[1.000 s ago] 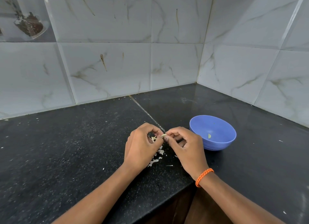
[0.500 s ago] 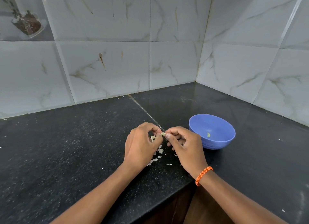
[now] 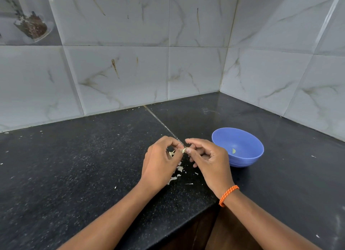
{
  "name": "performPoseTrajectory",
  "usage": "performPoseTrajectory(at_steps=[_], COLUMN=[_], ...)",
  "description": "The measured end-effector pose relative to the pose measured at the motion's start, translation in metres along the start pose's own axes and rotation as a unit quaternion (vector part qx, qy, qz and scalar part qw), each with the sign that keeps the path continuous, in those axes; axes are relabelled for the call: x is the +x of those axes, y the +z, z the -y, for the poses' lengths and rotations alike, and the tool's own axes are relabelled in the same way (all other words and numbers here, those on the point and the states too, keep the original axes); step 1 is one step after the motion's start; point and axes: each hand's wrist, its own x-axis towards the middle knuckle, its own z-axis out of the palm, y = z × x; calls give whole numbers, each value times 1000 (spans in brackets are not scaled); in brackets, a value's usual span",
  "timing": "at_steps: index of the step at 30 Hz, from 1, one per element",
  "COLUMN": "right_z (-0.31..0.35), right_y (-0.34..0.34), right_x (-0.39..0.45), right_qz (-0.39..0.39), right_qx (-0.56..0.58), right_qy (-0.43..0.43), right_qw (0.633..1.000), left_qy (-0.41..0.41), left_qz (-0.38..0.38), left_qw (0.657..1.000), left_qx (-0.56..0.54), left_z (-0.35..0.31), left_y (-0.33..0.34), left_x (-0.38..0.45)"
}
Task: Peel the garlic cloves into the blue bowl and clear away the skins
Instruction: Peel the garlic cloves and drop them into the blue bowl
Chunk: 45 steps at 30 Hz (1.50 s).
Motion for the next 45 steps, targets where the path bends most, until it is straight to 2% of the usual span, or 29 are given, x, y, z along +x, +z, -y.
performPoseTrajectory(at_steps=[12,21,36,45], right_z=[0,0,0,0], right_y=[0,1,3,4], right_x=[-2,-1,-5,-5], right_qz=[-13,16,3,11], right_qx=[-56,-33,-127,-114], right_qy=[-40,-2,-109,-109], right_qw=[998,999,986,987], left_qy=[-2,-43,-6,17], left_qz=[11,-9,-36,-48], left_qw=[1000,997,999,998], left_qx=[-4,-64,29,48], left_z=[3,2,3,2], left_y=[1,-3,-3,-3], left_x=[0,1,0,1])
